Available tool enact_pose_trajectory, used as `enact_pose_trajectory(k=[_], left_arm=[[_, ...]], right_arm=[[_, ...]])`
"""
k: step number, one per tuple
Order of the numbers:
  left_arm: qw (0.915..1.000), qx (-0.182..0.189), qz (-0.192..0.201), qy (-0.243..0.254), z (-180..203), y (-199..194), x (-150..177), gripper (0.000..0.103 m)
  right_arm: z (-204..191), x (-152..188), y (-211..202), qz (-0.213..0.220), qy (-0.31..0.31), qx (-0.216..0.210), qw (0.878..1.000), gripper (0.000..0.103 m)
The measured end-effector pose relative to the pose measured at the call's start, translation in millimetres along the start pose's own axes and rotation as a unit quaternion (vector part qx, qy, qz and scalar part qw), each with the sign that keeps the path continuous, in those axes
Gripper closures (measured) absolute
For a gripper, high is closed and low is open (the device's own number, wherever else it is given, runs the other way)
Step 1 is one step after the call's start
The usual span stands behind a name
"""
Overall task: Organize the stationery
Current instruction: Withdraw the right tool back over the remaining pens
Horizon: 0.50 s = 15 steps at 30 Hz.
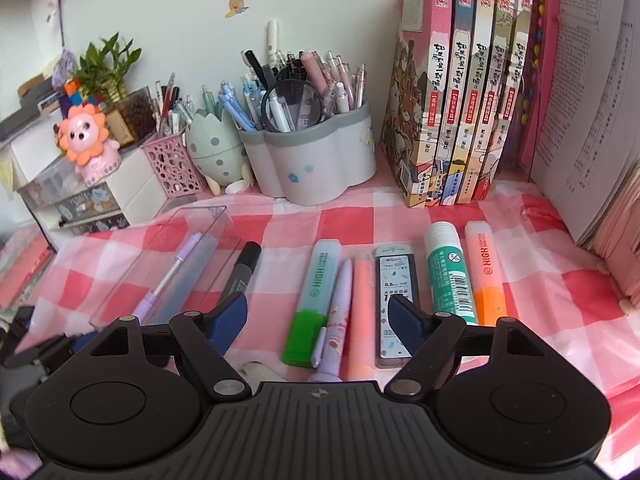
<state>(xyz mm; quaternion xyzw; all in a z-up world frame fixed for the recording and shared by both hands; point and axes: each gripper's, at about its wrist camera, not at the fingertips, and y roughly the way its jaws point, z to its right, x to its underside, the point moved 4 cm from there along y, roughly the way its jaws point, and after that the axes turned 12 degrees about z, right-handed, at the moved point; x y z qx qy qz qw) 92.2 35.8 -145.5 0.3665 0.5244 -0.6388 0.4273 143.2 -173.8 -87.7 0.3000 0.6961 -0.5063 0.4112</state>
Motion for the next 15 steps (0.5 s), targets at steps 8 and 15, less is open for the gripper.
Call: enact_pose_trajectory(k=[8, 15], left_arm=[[1.0, 0.0, 0.0, 0.0, -0.3, 0.0, 0.0, 0.053], [1.0, 0.001, 0.0, 0.0, -0.2, 0.0, 0.0, 0.053]], right_arm=[[14.6, 12.7, -1.7, -0.01, -0.016, 0.005, 1.0, 0.053], [19.0, 24.0, 4.9, -0.032, -0.024, 0.014, 0.999, 0.069]])
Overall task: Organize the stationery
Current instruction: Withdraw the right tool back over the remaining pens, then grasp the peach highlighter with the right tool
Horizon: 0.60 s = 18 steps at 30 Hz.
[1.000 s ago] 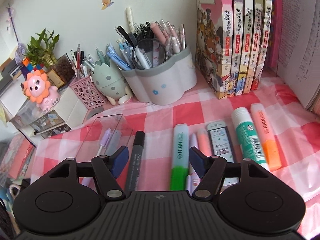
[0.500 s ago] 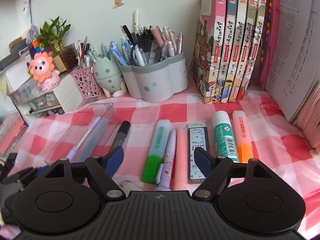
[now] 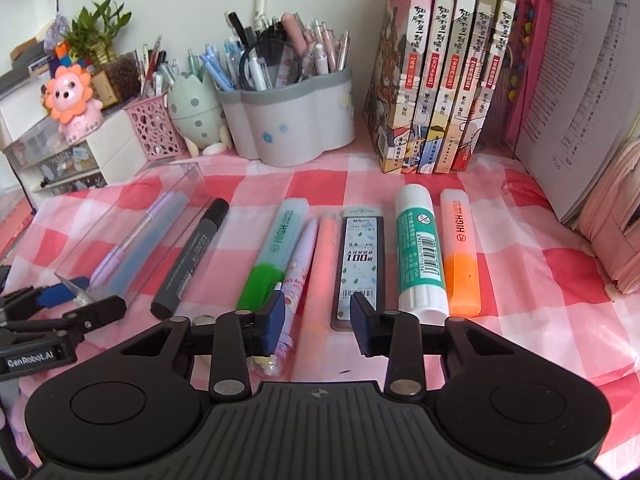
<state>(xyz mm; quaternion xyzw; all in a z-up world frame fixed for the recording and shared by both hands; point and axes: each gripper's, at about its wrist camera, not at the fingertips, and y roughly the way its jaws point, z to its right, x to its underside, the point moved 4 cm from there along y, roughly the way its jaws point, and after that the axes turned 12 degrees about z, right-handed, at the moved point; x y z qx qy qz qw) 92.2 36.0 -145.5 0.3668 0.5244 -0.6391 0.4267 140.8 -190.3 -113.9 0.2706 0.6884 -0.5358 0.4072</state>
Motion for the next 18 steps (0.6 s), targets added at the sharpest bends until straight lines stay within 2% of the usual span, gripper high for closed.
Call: enact_pose_trajectory(k=[3, 10, 13, 18], left_arm=[[1.0, 0.0, 0.0, 0.0, -0.2, 0.0, 0.0, 0.053], [1.0, 0.0, 0.0, 0.0, -0.2, 0.0, 0.0, 0.053], [1.0, 0.0, 0.0, 0.0, -0.2, 0.0, 0.0, 0.053], [1.0, 0.0, 0.0, 0.0, 0.1, -0.1, 0.0, 0.053]], right_arm=[[-1.4, 2.6, 2.2, -0.006, -0.02, 0.012, 1.0, 0.075], [-0.5, 1.6, 1.2, -0.015, -0.057, 0.025, 0.998, 0.079], [-6.5, 3.3, 0.8, -0.02, -0.084, 0.017, 0.996, 0.086], [-19.0, 4.3, 8.3, -0.028, -0.123, 0.011, 0.992, 0.087]])
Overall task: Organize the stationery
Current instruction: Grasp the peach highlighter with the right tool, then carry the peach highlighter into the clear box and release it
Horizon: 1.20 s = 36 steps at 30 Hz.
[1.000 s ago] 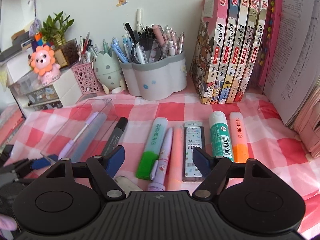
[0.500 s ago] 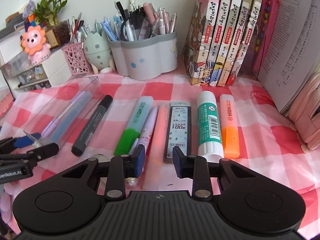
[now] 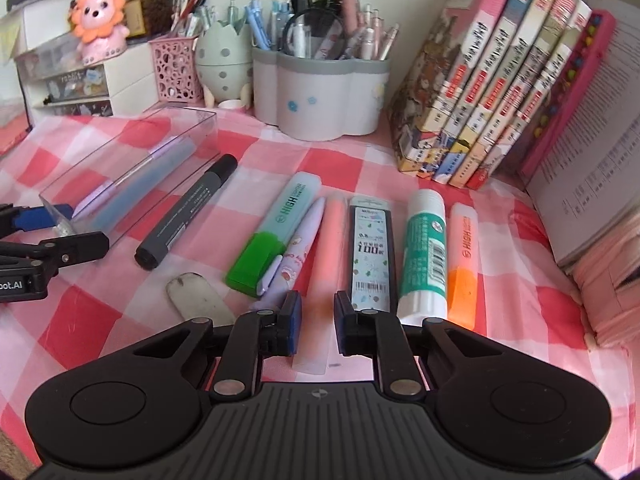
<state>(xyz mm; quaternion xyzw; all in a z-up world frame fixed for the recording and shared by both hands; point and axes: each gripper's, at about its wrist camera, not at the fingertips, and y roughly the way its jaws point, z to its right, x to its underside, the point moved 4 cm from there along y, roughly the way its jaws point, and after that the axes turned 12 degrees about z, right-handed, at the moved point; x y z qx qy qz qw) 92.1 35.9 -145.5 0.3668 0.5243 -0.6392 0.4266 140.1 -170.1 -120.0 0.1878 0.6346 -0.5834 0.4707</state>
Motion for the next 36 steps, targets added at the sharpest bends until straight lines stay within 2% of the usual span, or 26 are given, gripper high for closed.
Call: enact_pose_trajectory(k=[8, 13, 21, 23, 27, 36], left_arm=[[1.0, 0.0, 0.0, 0.0, -0.3, 0.0, 0.0, 0.053], [1.0, 0.0, 0.0, 0.0, 0.0, 0.3, -0.1, 0.053], [1.0, 0.0, 0.0, 0.0, 0.0, 0.3, -0.1, 0.053], [1.0, 0.0, 0.0, 0.0, -0.1, 0.3, -0.1, 0.053], [1.0, 0.0, 0.0, 0.0, 0.1, 0.3, -0.1, 0.053], [1.0, 0.001, 0.0, 0.0, 0.2, 0.3, -0.2, 0.053]], right_arm=[[8.2, -14.1, 19.7, -0.011, 0.013, -0.006, 1.0, 0.086], [6.3, -19.7, 30.6, -0.023, 0.001, -0.008, 1.0, 0.085], [5.8, -32.6, 49.1, -0.037, -0.006, -0.02, 0.999, 0.076], [6.8, -34.0, 50.6, -0.04, 0.0, -0.021, 0.999, 0.077], [6.7, -34.0, 51.7, -0.04, 0.016, -0.026, 0.999, 0.087], [13.5, -31.8, 47.1, -0.044, 0.078, -0.018, 0.996, 0.088]])
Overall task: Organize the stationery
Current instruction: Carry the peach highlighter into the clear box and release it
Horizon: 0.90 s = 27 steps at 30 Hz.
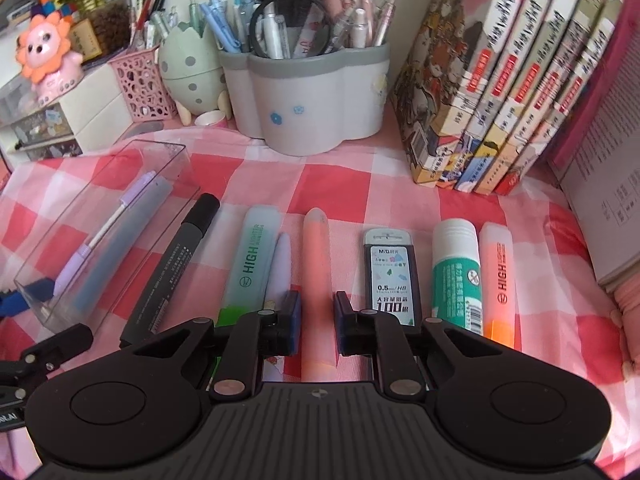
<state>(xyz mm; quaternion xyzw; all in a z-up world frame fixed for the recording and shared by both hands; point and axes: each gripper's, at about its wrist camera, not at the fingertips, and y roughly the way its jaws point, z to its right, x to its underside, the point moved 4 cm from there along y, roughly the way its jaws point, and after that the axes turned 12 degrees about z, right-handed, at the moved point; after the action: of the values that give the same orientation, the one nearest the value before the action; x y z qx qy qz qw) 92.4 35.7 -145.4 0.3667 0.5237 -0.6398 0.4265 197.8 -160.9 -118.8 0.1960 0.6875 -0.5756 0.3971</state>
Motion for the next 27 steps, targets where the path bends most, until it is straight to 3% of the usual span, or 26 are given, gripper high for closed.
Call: enact_pose_trajectory(k=[7, 13, 21, 27], left_arm=[[1.0, 0.0, 0.0, 0.0, 0.0, 0.3, 0.0, 0.053], [1.0, 0.0, 0.0, 0.0, 0.3, 0.4, 0.1, 0.053], [1.0, 0.0, 0.0, 0.0, 0.1, 0.3, 0.0, 0.053], [1.0, 0.0, 0.0, 0.0, 0.1, 0.3, 0.0, 0.053]], right_arm=[[15.5, -4.2, -9.4, 0.008, 0.103, -0.021, 0.994, 0.088], [16.9, -12.7, -16.8, 0.016, 0.192, -0.06, 0.979, 0.088], [-16.2, -25.5, -18.4, 0.014, 0.264, -0.122, 0.957, 0.088], [-42.3, -35.6, -12.8, 0.012, 0.283, -0.138, 0.949, 0.088]])
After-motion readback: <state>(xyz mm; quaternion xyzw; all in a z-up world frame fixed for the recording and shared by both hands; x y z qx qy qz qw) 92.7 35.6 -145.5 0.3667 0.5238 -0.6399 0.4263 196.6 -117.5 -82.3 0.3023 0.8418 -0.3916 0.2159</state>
